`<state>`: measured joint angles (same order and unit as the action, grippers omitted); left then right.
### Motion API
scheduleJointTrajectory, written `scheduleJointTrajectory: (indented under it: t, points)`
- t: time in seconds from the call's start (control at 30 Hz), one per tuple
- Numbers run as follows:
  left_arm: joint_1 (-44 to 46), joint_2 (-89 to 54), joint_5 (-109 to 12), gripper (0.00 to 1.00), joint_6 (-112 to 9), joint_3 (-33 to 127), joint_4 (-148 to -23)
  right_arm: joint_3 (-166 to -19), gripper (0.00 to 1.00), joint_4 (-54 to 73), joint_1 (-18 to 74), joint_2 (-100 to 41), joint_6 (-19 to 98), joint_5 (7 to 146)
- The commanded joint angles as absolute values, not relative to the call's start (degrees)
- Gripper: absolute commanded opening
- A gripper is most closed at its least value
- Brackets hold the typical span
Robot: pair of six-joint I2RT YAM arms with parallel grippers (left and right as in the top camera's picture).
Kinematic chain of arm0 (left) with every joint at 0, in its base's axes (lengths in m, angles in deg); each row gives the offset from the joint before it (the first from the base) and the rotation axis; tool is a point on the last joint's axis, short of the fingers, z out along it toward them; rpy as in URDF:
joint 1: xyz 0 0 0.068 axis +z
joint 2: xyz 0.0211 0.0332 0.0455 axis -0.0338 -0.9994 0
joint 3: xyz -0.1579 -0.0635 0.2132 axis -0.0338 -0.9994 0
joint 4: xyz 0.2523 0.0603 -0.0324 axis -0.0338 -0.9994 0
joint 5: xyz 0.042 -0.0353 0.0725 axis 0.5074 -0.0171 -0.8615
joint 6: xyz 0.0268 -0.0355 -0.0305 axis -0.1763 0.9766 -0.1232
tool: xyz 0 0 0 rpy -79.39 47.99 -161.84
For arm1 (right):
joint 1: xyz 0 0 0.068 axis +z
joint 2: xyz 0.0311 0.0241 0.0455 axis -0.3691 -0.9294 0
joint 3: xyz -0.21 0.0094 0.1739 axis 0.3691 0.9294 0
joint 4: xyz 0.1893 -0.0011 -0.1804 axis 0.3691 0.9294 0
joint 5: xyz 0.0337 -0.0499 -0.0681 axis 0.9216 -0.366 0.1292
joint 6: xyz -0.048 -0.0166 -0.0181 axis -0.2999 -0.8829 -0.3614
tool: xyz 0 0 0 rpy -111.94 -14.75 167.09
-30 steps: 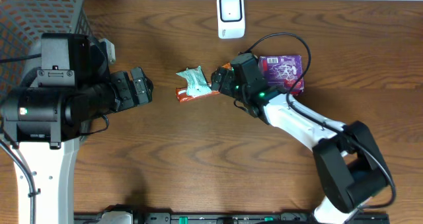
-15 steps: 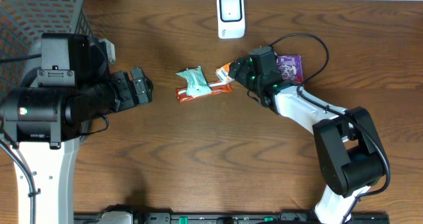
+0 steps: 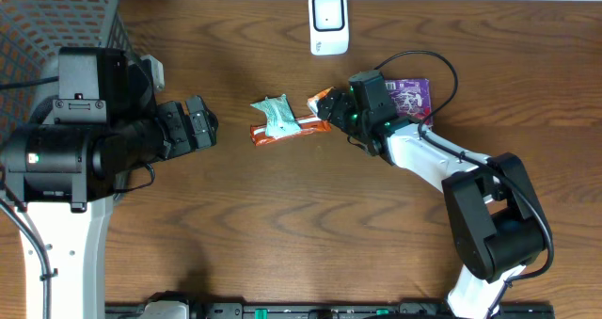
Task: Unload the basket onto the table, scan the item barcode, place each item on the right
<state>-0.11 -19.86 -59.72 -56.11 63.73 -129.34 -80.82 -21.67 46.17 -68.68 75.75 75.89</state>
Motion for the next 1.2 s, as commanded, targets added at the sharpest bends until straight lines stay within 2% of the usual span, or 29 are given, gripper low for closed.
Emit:
scheduleJointTrajectory:
  t: [0.0, 0.07, 0.17, 0.33, 0.37, 0.47, 0.6, 0.7, 0.77, 0.8, 1.17]
  points:
    - [-0.28, -19.97, -59.48, 0.98, -56.66, 64.67, -129.36, -81.15, 0.88, -21.63, 46.28, -68.55, 71.71, 74.58]
    - [-0.28, -19.97, -59.48, 0.98, -56.66, 64.67, -129.34, -81.15, 0.87, -21.65, 46.17, -68.55, 69.35, 74.34]
    - [-0.28, -19.97, -59.48, 0.98, -56.66, 64.67, -129.34, -81.15, 0.74, -21.63, 46.13, -68.55, 67.47, 74.10]
    - [-0.28, -19.97, -59.48, 0.98, -56.66, 64.67, -129.36, -81.15, 0.29, -21.69, 46.76, -68.55, 64.83, 74.04]
    - [-0.28, -19.97, -59.48, 0.98, -56.66, 64.67, -129.36, -81.15, 0.27, -21.71, 46.80, -68.55, 64.83, 74.04]
    - [-0.28, -19.97, -59.48, 0.98, -56.66, 64.67, -129.34, -81.15, 0.35, -22.17, 46.89, -68.55, 64.87, 74.06]
    - [-0.28, -19.97, -59.48, 0.98, -56.66, 64.67, -129.36, -81.15, 0.31, -24.03, 46.89, -68.55, 64.85, 74.04]
    - [-0.28, -19.97, -59.48, 0.98, -56.66, 64.67, -129.36, -81.15, 0.17, -24.73, 46.89, -68.55, 63.10, 72.68]
    - [-0.28, -19.97, -59.48, 0.98, -56.66, 64.67, -129.36, -81.15, 0.04, -24.69, 46.89, -68.55, 60.21, 71.04]
    - [-0.28, -19.97, -59.48, 0.98, -56.66, 64.67, -129.36, -81.15, 0.01, -24.49, 46.89, -68.57, 58.68, 70.04]
    - [-0.28, -19.97, -59.48, 0.98, -56.66, 64.67, -129.36, -81.15, 0.01, -23.05, 47.50, -68.70, 56.96, 65.01]
